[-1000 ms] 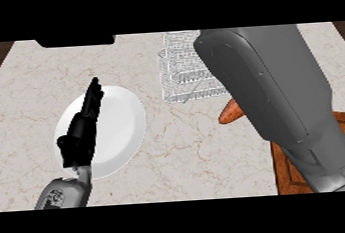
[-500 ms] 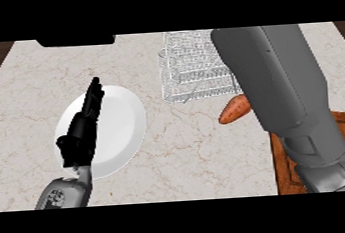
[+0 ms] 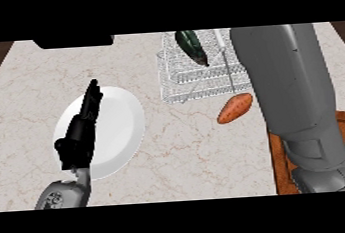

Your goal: Pick the eggplant from the cutting board and place it in the tiered basket

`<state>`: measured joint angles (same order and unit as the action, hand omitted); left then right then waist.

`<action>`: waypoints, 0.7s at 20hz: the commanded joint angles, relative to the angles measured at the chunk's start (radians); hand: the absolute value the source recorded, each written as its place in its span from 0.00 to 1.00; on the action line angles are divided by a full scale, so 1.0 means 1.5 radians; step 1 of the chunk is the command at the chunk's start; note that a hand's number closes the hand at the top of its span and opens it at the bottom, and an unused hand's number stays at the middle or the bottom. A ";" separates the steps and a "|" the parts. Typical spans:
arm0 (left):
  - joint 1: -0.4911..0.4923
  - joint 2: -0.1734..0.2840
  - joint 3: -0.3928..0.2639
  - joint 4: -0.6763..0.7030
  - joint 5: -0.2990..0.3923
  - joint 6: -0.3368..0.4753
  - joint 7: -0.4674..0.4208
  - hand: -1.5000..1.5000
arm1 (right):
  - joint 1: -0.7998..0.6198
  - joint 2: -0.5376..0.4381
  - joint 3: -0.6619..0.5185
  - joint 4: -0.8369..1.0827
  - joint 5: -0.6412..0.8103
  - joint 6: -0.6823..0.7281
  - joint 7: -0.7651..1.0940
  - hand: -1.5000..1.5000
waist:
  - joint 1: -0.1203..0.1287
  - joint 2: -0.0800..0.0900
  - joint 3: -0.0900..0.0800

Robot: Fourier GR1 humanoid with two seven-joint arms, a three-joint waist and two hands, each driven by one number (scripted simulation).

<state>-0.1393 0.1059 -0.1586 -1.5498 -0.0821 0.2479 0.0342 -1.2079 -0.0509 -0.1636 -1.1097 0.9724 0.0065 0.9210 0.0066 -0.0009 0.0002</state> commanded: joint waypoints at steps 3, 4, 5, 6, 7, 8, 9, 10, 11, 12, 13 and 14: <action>0.018 0.008 0.006 -0.025 0.005 -0.007 0.017 0.50 | 0.040 -0.077 -0.070 -0.082 -0.009 -0.037 0.033 0.00 | -0.009 -0.003 0.000; 0.007 0.007 0.023 0.013 0.006 -0.004 -0.018 0.50 | 0.061 -0.070 -0.070 -0.131 -0.019 -0.010 0.063 0.00 | -0.018 -0.004 0.000; 0.027 0.007 0.002 -0.029 -0.007 0.001 0.015 0.50 | 0.082 -0.079 -0.088 -0.152 -0.028 -0.023 0.057 0.00 | -0.015 -0.005 0.001; 0.021 0.004 0.013 -0.018 -0.008 0.013 0.019 0.50 | 0.131 -0.055 -0.080 -0.227 -0.032 -0.016 0.078 0.00 | -0.029 -0.010 0.001; -0.001 0.001 0.016 -0.010 -0.007 0.013 0.024 0.50 | 0.141 -0.077 -0.109 -0.241 -0.056 -0.011 0.065 0.00 | -0.029 -0.007 0.001; 0.036 0.006 0.011 -0.017 -0.006 0.006 0.011 0.50 | 0.162 -0.083 -0.133 -0.272 -0.078 -0.006 0.066 0.00 | -0.028 -0.008 0.001; 0.003 0.022 0.044 0.007 0.014 -0.009 -0.003 0.50 | 0.207 -0.064 -0.120 -0.324 -0.073 -0.013 0.070 0.00 | -0.032 -0.007 0.000; 0.025 0.000 0.008 -0.015 -0.016 0.015 0.009 0.50 | 0.241 -0.070 -0.139 -0.361 -0.107 -0.001 0.047 0.00 | -0.029 -0.008 0.001; 0.039 0.011 0.024 -0.025 0.002 0.005 0.001 0.50 | 0.241 -0.099 -0.173 -0.396 -0.148 0.047 0.060 0.00 | -0.034 -0.011 0.001; 0.002 0.007 0.030 -0.026 0.003 0.008 0.029 0.50 | 0.300 -0.096 -0.169 -0.447 -0.161 0.054 0.034 0.00 | -0.040 -0.010 0.001; 0.039 0.022 0.048 0.004 0.025 -0.015 -0.020 0.50 | 0.320 -0.103 -0.180 -0.494 -0.181 0.085 0.055 0.00 | -0.043 -0.011 0.000; 0.023 0.010 0.024 -0.028 -0.003 0.006 0.017 0.50 | 0.354 -0.109 -0.189 -0.541 -0.205 0.109 0.054 0.00 | -0.039 -0.011 0.001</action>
<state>-0.1064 0.1216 -0.1197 -1.5722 -0.0771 0.2506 0.0450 -0.8248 -0.1822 -0.3906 -1.7003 0.7701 0.0597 0.9795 -0.0443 -0.0145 0.0013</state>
